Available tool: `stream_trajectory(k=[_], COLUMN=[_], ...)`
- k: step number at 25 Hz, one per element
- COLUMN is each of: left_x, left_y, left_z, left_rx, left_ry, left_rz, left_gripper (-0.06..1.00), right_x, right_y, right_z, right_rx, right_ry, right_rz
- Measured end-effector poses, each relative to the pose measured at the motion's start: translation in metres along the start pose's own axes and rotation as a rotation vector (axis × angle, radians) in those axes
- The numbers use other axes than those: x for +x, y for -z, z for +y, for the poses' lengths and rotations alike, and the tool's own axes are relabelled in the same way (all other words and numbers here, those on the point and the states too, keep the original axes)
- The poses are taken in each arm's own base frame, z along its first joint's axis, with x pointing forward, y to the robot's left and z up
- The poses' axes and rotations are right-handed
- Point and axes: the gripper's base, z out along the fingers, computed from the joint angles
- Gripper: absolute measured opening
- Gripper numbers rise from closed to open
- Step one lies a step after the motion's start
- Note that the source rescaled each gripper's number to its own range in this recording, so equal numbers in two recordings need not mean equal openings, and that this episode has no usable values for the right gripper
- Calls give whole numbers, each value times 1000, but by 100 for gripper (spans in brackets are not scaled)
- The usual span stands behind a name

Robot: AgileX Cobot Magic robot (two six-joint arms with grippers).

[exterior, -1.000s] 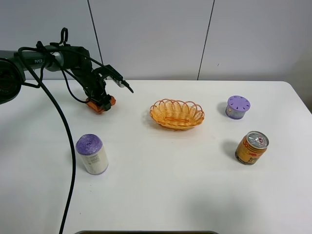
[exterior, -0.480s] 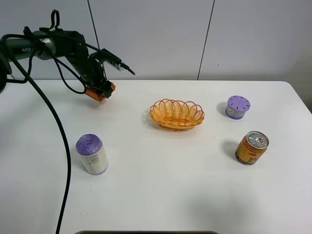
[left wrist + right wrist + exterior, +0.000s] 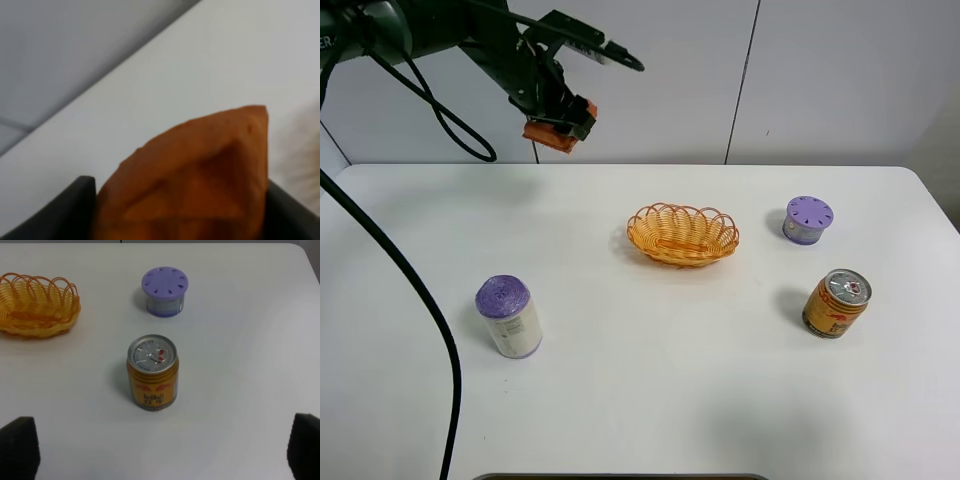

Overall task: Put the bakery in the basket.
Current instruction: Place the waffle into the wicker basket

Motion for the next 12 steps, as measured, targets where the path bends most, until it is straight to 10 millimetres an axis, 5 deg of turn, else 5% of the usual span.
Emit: stream_trajectory(k=[12], left_x=[-40], left_y=[16], left_z=[-89], left_rx=[104], left_ry=[130], left_rz=[-218], left_gripper=[2], right_x=[0], right_y=[0], right_z=[0], right_rx=[0], right_ry=[0], right_rz=[0])
